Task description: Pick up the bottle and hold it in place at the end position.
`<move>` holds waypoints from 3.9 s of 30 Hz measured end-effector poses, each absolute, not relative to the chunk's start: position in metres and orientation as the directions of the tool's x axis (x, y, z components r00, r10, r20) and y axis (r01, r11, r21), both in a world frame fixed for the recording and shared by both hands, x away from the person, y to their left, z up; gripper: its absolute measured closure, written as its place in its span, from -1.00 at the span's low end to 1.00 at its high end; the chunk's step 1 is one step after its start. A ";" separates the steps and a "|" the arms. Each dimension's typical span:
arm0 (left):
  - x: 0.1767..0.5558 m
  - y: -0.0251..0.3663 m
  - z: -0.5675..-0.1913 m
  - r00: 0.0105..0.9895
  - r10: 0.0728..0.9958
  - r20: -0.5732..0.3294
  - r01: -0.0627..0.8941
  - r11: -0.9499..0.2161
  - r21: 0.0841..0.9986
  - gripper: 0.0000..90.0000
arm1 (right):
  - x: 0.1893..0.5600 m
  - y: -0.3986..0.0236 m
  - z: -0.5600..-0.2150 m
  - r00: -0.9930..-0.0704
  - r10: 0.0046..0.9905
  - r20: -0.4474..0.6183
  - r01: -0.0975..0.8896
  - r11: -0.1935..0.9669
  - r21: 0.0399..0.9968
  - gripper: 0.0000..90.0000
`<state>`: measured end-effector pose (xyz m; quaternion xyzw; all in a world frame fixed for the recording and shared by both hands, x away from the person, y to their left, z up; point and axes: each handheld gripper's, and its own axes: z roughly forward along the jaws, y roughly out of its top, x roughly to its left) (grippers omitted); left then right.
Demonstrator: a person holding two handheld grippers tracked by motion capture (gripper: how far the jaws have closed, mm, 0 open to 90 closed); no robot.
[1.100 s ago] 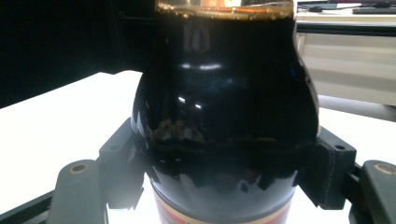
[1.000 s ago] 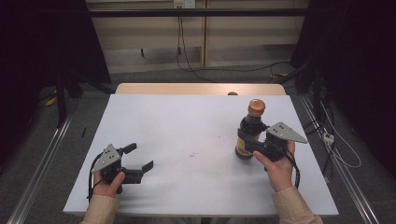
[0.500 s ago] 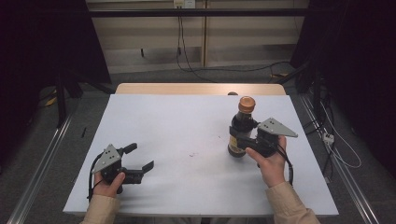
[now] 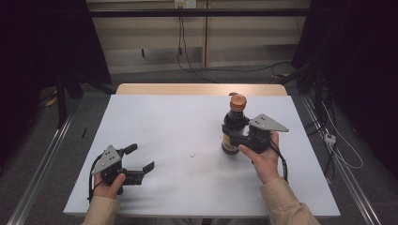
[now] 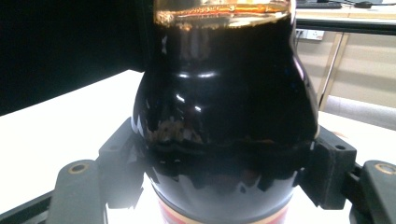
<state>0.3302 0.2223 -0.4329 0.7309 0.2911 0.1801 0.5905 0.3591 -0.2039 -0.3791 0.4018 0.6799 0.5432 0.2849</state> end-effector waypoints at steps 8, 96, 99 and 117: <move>0.330 0.223 -0.433 0.766 0.638 -0.080 0.212 -0.133 0.968 -0.90 | 0.367 -0.190 -0.375 -0.533 0.845 0.049 0.234 0.091 0.968 -0.42; 0.330 0.222 -0.433 0.773 0.625 -0.106 0.219 -0.106 0.970 -0.90 | 0.428 -0.127 -0.391 -0.573 0.818 0.048 0.278 0.140 0.950 -0.43; 0.330 0.222 -0.433 0.773 0.625 -0.107 0.219 -0.105 0.970 -0.90 | 0.429 -0.128 -0.392 -0.578 0.815 0.053 0.278 0.136 0.951 -0.43; 0.331 0.222 -0.433 0.771 0.629 -0.100 0.217 -0.111 0.970 -0.90 | 0.428 -0.129 -0.393 -0.566 0.822 0.066 0.325 0.149 0.934 -0.37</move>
